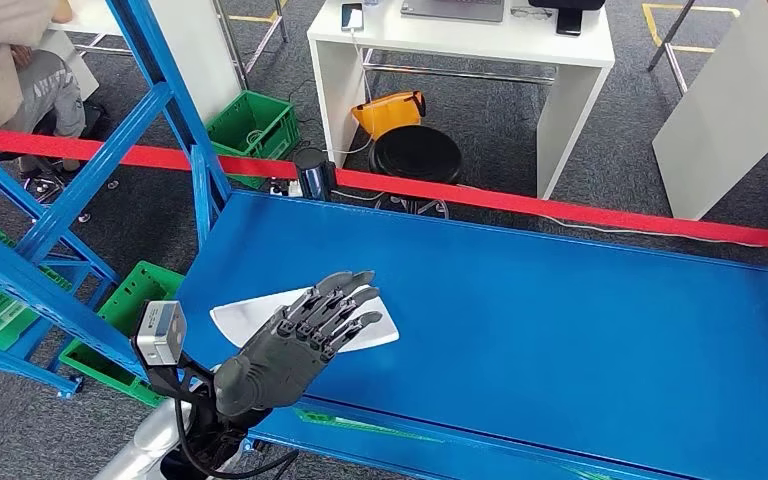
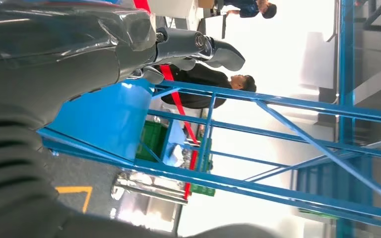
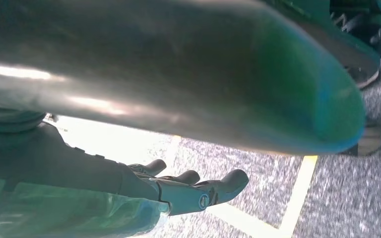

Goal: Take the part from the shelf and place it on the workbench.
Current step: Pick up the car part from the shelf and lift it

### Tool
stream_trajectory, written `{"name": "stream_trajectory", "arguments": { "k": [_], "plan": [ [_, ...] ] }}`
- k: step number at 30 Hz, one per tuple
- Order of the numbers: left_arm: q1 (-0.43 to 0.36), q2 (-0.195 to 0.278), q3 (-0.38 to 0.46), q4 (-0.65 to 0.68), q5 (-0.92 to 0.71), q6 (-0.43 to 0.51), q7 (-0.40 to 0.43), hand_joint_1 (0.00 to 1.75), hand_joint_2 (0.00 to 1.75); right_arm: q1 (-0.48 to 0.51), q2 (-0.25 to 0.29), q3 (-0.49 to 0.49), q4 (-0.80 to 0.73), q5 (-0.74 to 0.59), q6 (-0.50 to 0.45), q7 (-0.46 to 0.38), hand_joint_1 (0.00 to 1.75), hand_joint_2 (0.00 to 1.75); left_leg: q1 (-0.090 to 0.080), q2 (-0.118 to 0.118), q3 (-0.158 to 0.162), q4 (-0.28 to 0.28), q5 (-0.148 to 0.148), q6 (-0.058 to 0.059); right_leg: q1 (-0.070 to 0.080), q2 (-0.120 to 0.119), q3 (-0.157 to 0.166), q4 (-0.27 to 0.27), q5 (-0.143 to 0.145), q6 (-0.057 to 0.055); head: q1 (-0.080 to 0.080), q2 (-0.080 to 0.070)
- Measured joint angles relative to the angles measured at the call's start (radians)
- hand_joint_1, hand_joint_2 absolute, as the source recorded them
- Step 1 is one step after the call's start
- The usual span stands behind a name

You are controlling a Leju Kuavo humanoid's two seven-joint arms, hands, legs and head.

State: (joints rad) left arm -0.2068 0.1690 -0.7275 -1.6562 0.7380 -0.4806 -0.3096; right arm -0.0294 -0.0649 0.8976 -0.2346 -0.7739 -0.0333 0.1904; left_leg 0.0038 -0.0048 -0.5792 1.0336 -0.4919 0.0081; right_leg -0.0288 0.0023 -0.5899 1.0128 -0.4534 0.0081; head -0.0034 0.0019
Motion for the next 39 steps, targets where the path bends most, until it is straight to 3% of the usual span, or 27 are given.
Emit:
{"name": "stream_trajectory", "arguments": {
  "k": [3, 4, 5, 7, 10, 12, 15, 17, 19, 21, 22, 24, 25, 27, 31, 32, 35, 36, 37, 39],
  "plan": [
    [-0.003, 0.000, -0.001, 0.004, -0.005, 0.001, -0.002, 0.00, 1.75, 0.001, 0.004, 0.000, 0.000, -0.001, 0.000, -0.003, 0.00, 0.00, 0.006, 0.002, -0.083, 0.178, -0.089, -0.017, -0.002, 0.000, 0.001, -0.001, -0.001, -0.007, -0.001, 0.000],
    [-0.003, 0.001, -0.001, 0.006, -0.006, 0.001, -0.002, 0.00, 1.75, 0.002, 0.005, 0.000, 0.000, -0.001, 0.000, -0.004, 0.00, 0.00, 0.008, 0.002, -0.110, 0.232, -0.106, -0.020, -0.001, 0.000, 0.000, 0.000, -0.001, -0.008, -0.001, 0.000],
    [-0.002, 0.001, -0.001, 0.008, -0.006, 0.001, -0.002, 0.00, 1.75, 0.003, 0.006, 0.000, 0.000, -0.001, 0.000, -0.004, 0.00, 0.00, 0.009, 0.003, -0.121, 0.252, -0.104, -0.021, -0.001, 0.000, 0.001, 0.000, -0.001, -0.008, -0.001, 0.000],
    [-0.003, 0.001, -0.002, 0.011, -0.006, 0.001, -0.002, 0.00, 1.75, 0.003, 0.006, 0.000, 0.000, -0.001, 0.000, -0.004, 0.00, 0.00, 0.009, 0.004, -0.102, 0.208, -0.064, -0.017, 0.000, 0.001, 0.002, 0.000, -0.001, -0.007, -0.001, 0.000],
    [-0.006, 0.001, -0.002, 0.011, -0.007, 0.002, -0.002, 0.00, 1.75, 0.003, 0.009, 0.000, 0.000, -0.001, 0.000, -0.005, 0.00, 0.00, 0.006, 0.004, -0.020, 0.037, 0.009, -0.002, 0.003, 0.004, 0.005, 0.000, -0.001, -0.006, -0.001, 0.000],
    [-0.009, 0.001, -0.001, 0.011, -0.007, 0.002, -0.002, 0.00, 1.75, 0.003, 0.012, 0.000, 0.000, -0.002, 0.000, -0.005, 0.00, 0.00, 0.000, 0.004, 0.010, -0.027, 0.022, 0.008, 0.006, 0.004, 0.002, 0.000, 0.000, -0.001, 0.000, 0.000],
    [-0.010, 0.001, -0.001, 0.011, -0.010, 0.004, -0.004, 0.00, 1.75, 0.004, 0.014, 0.000, 0.000, -0.002, 0.000, -0.005, 0.00, 0.00, -0.002, 0.004, 0.020, -0.047, 0.030, 0.022, 0.006, 0.002, -0.002, -0.001, -0.001, 0.015, 0.000, 0.000],
    [-0.013, -0.001, -0.001, 0.011, -0.027, 0.010, -0.011, 0.00, 1.75, 0.004, 0.013, 0.000, -0.001, -0.004, 0.000, -0.006, 0.00, 0.00, 0.002, 0.006, 0.033, -0.065, 0.042, 0.032, 0.008, 0.001, -0.028, 0.056, -0.031, 0.014, 0.001, 0.000],
    [-0.014, -0.003, -0.002, 0.012, -0.071, 0.025, -0.026, 0.00, 1.75, 0.005, 0.012, 0.000, -0.001, -0.009, 0.005, -0.008, 0.00, 0.00, 0.000, 0.007, 0.032, -0.069, 0.045, 0.037, 0.007, 0.000, -0.088, 0.185, -0.086, 0.006, 0.001, 0.000],
    [-0.015, -0.004, -0.004, 0.018, -0.142, 0.051, -0.049, 0.00, 1.75, 0.007, 0.011, 0.000, 0.000, -0.015, 0.019, -0.013, 0.00, 0.00, -0.002, 0.005, 0.030, -0.067, 0.044, 0.037, 0.006, 0.000, -0.128, 0.269, -0.111, 0.011, 0.001, 0.000],
    [-0.016, -0.004, -0.006, 0.022, -0.182, 0.066, -0.063, 0.00, 1.75, 0.008, 0.010, 0.000, 0.000, -0.019, 0.029, -0.016, 0.00, 0.00, -0.002, 0.004, 0.029, -0.066, 0.044, 0.036, 0.005, 0.000, -0.120, 0.255, -0.100, 0.018, 0.001, 0.000],
    [-0.022, -0.004, -0.009, 0.030, -0.256, 0.101, -0.094, 0.00, 1.75, 0.006, 0.006, 0.000, 0.000, -0.024, 0.041, -0.018, 0.00, 0.00, -0.002, 0.002, 0.029, -0.058, 0.039, 0.030, 0.002, -0.001, -0.056, 0.127, -0.050, 0.035, 0.001, 0.000],
    [-0.026, -0.004, -0.010, 0.033, -0.288, 0.120, -0.108, 0.00, 1.75, 0.005, 0.005, 0.000, 0.001, -0.026, 0.043, -0.019, 0.00, 0.00, -0.004, 0.001, 0.026, -0.051, 0.035, 0.024, 0.001, -0.001, -0.024, 0.064, -0.030, 0.037, 0.001, 0.000],
    [-0.032, -0.003, -0.013, 0.040, -0.352, 0.168, -0.134, 0.00, 1.75, 0.005, 0.005, 0.000, 0.001, -0.031, 0.042, -0.019, 0.00, 0.00, -0.008, 0.000, 0.019, -0.039, 0.028, 0.016, 0.003, 0.000, 0.006, 0.004, -0.015, 0.028, 0.000, 0.000],
    [-0.044, 0.000, -0.016, 0.052, -0.609, 0.381, -0.188, 0.00, 1.75, 0.007, 0.004, 0.004, 0.003, -0.034, 0.014, -0.013, 0.00, 0.00, -0.002, 0.001, 0.005, -0.012, 0.008, 0.002, 0.000, 0.003, 0.007, 0.004, -0.012, 0.005, -0.001, 0.000],
    [-0.052, 0.002, -0.017, 0.056, -0.683, 0.432, -0.192, 0.00, 1.75, 0.006, 0.004, 0.007, 0.003, -0.033, 0.010, -0.010, 0.00, 0.00, 0.000, 0.002, -0.014, 0.027, -0.015, -0.005, -0.002, 0.003, 0.008, 0.003, -0.012, 0.000, -0.001, 0.000],
    [-0.074, 0.010, -0.023, 0.079, -0.793, 0.498, -0.172, 0.00, 1.75, 0.006, 0.006, 0.016, 0.004, -0.039, 0.003, -0.005, 0.00, 0.00, 0.006, 0.003, -0.109, 0.219, -0.095, -0.018, 0.001, 0.002, 0.009, 0.003, -0.013, -0.009, -0.002, 0.000],
    [-0.078, 0.012, -0.026, 0.089, -0.806, 0.508, -0.162, 0.00, 1.75, 0.006, 0.008, 0.017, 0.004, -0.045, 0.001, -0.005, 0.00, 0.00, 0.006, 0.003, -0.127, 0.253, -0.097, -0.018, 0.003, 0.002, 0.009, 0.003, -0.013, -0.010, -0.002, 0.000],
    [-0.083, 0.013, -0.029, 0.098, -0.814, 0.516, -0.155, 0.00, 1.75, 0.006, 0.010, 0.018, 0.004, -0.049, -0.001, -0.005, 0.00, 0.00, 0.007, 0.004, -0.128, 0.248, -0.081, -0.015, 0.004, 0.004, 0.010, 0.003, -0.013, -0.011, -0.002, 0.000],
    [-0.093, 0.015, -0.035, 0.109, -0.822, 0.523, -0.148, 0.00, 1.75, 0.005, 0.015, 0.018, 0.004, -0.054, -0.002, -0.005, 0.00, 0.00, 0.004, 0.003, -0.078, 0.135, -0.011, 0.001, 0.008, 0.007, 0.014, 0.002, -0.013, -0.011, -0.002, 0.000]
  ]
}}
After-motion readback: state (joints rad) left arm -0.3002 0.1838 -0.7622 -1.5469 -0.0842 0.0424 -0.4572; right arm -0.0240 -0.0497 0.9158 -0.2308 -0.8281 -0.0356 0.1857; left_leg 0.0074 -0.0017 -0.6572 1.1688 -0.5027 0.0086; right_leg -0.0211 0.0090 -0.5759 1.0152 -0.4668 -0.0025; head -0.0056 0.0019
